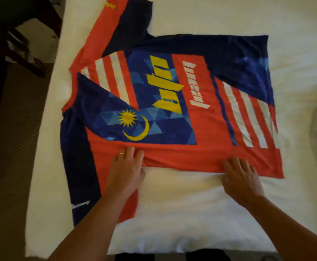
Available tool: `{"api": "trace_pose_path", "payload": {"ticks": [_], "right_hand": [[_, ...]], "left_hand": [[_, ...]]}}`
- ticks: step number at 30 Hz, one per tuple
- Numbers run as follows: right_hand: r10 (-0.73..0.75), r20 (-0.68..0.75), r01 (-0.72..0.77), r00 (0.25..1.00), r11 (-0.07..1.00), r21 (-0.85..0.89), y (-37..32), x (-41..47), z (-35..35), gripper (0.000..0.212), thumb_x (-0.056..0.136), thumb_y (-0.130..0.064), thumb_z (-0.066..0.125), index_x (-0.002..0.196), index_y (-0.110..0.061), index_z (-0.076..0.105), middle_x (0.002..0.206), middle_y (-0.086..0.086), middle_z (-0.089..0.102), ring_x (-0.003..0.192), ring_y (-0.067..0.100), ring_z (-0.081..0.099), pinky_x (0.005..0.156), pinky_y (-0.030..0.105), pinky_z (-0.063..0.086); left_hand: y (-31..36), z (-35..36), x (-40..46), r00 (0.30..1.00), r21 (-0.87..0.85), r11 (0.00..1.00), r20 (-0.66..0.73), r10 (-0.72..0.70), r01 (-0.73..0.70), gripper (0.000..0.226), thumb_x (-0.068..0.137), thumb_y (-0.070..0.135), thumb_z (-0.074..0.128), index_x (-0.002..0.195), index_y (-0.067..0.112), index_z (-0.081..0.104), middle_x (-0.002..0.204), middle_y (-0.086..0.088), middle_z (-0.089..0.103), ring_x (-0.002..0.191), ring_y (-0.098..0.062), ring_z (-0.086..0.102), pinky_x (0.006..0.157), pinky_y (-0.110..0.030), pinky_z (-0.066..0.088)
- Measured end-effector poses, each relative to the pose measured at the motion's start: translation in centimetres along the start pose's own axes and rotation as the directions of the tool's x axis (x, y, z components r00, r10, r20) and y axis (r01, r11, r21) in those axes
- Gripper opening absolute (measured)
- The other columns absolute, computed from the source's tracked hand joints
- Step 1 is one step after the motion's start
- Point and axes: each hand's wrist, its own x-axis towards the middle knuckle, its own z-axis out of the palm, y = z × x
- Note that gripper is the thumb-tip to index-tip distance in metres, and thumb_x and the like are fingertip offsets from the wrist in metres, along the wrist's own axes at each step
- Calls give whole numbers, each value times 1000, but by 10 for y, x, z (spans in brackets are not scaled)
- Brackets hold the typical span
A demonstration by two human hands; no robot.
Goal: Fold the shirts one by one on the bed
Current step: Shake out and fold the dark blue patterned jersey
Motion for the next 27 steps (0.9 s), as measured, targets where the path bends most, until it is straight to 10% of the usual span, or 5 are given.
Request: {"api": "trace_pose_path", "payload": {"ticks": [7,27], "right_hand": [[-9,111,-1,994,996,91,59,-6,-3,19,61,-3,70,77,-11,63,74,9,58,64,37,62,47,38,47],[-96,236,114,967,992,-62,83,-10,-14,28,69,-10,73,94,-11,62,88,11,60,72,33,56,62,41,47]], "left_hand": [[10,11,-21,999,2,1000,26,-25,25,37,58,-6,81,84,10,60,83,-14,54,66,-39,60,46,-43,47],[20,-1,-30,980,166,981,149,-130,105,37,65,4,80,98,8,65,95,-18,56,74,-42,59,55,-44,47]]}}
